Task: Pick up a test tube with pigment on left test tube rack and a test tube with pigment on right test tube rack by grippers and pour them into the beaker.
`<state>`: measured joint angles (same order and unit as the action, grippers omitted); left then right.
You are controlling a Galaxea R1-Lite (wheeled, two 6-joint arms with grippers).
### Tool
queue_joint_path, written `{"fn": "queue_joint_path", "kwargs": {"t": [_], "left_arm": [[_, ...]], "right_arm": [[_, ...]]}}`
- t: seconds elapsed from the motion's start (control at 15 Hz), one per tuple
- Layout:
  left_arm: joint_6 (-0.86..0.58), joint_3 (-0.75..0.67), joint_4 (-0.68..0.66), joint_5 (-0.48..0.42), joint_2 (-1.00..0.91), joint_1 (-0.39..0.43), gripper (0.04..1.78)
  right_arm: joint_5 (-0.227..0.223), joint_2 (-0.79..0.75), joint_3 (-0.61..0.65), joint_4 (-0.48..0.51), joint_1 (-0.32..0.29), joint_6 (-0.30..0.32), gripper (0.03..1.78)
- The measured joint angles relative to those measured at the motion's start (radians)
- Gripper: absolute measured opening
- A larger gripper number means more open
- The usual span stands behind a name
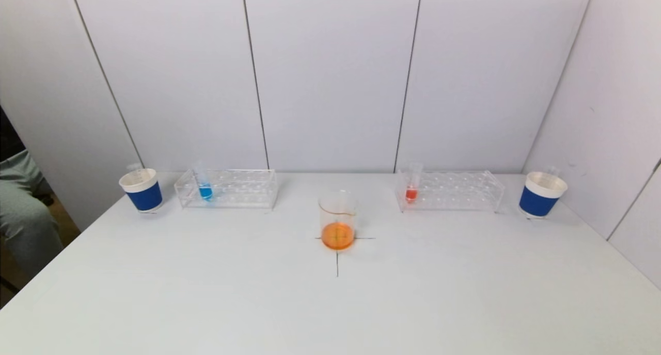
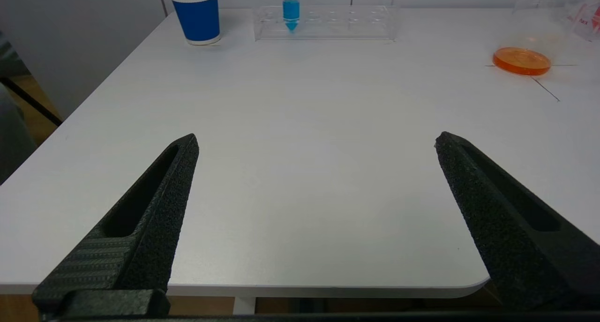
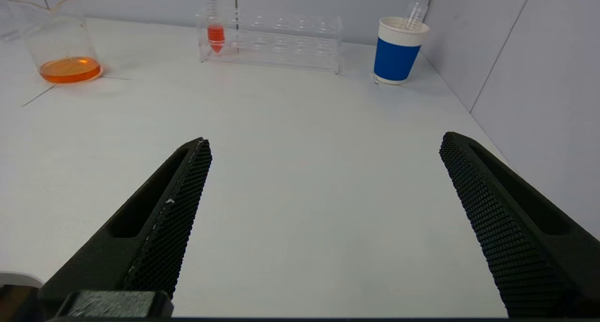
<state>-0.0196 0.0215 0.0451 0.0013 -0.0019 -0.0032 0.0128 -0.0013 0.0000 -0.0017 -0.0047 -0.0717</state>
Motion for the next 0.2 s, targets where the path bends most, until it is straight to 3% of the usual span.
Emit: {"fn": "queue_joint_path", "kwargs": {"t": [0.2], "left_arm": [[0.000, 0.000, 0.000, 0.000, 0.000, 0.000, 1.76]], "right_arm": [[-0.002, 0.000, 0.000, 0.000, 0.000, 0.041, 1.77]]}}
